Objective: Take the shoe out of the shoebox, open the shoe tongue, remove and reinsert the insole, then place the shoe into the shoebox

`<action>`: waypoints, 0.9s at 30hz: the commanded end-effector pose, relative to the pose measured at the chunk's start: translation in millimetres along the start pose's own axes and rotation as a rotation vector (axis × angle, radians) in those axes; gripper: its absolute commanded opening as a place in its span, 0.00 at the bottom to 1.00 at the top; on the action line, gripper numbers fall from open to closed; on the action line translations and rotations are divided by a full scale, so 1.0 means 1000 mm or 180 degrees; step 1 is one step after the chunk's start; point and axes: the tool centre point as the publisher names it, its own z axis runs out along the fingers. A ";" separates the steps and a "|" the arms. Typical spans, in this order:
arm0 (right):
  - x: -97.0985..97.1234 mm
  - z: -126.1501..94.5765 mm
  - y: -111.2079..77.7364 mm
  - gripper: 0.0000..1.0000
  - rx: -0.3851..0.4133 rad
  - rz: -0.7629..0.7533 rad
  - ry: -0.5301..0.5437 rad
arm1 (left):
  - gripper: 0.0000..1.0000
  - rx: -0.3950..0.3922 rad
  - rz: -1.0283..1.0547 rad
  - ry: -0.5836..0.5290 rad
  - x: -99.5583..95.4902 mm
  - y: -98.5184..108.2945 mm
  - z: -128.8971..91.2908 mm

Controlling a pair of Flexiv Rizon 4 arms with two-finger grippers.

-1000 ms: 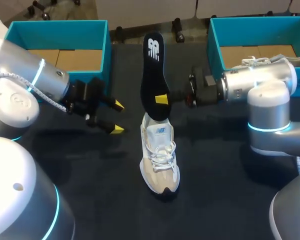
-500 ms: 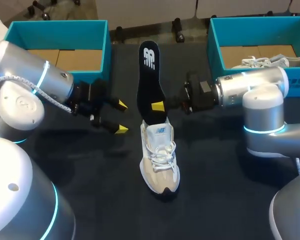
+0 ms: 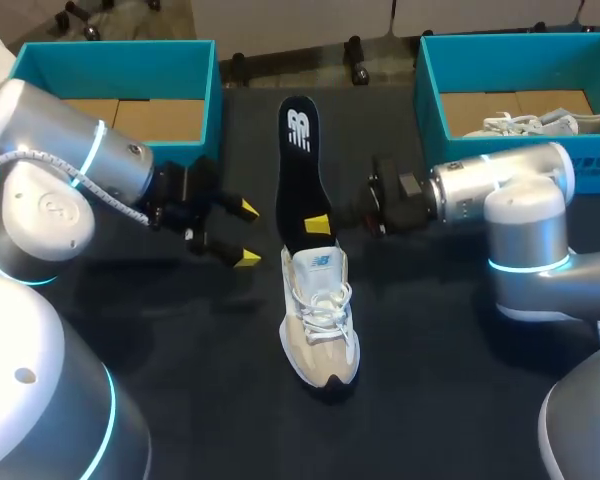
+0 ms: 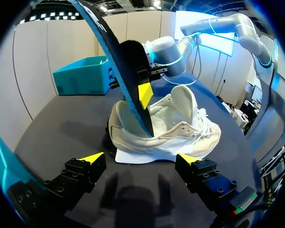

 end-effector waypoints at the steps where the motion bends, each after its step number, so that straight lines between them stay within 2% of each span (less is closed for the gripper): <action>1: 0.003 0.003 -0.010 0.00 -0.0002 0.0043 -0.0018 | 1.00 -0.0007 -0.0001 -0.0007 0.000 0.000 0.001; 9: 0.004 0.006 -0.028 0.00 0.0003 0.0203 0.0009 | 1.00 -0.0007 -0.0001 -0.0007 0.000 0.000 0.001; 19: 0.008 0.003 -0.044 0.00 0.0141 0.0414 -0.0027 | 1.00 -0.0007 -0.0001 -0.0007 0.000 0.000 0.001; 27: 0.014 -0.001 -0.045 0.00 0.0093 0.0444 -0.0088 | 1.00 -0.0007 -0.0001 -0.0007 0.000 0.000 0.001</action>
